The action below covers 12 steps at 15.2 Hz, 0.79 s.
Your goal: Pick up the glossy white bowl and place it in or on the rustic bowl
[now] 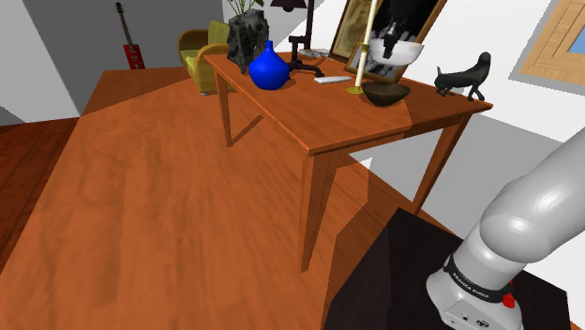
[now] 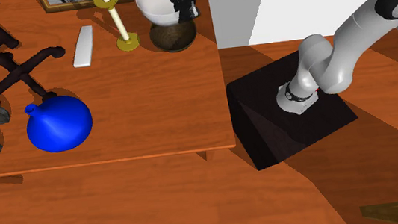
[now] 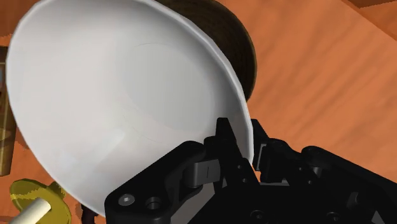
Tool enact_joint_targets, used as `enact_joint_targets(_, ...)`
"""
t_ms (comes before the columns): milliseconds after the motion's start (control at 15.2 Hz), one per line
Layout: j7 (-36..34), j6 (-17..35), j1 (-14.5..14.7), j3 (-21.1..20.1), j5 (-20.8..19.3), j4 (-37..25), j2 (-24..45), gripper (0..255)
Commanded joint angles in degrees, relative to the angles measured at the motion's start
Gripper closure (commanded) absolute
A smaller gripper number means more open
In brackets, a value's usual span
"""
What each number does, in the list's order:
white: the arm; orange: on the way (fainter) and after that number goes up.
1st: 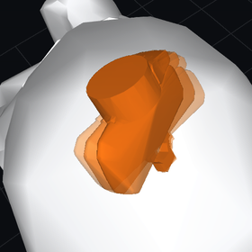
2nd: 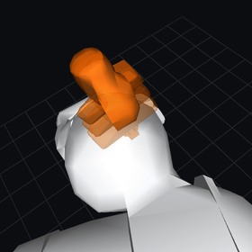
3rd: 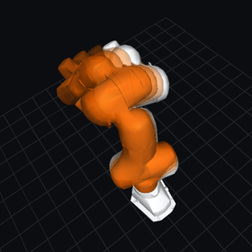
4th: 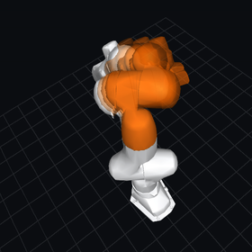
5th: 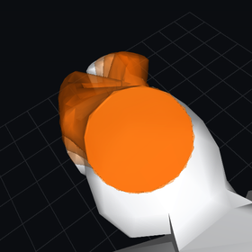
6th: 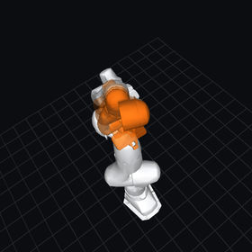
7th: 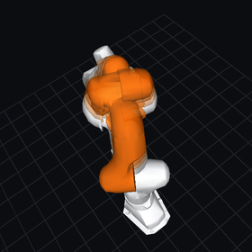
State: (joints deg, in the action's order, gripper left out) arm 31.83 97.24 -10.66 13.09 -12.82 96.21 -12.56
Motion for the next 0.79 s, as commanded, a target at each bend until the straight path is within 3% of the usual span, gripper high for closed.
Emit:
enact_joint_targets(0, 0.59, 1.16, -0.26, 0.45, -0.09, 1.52, -0.53, 255)
enact_joint_targets(726, -1.18, 9.61, -0.51, 0.61, -1.05, 12.43, -2.88, 255)
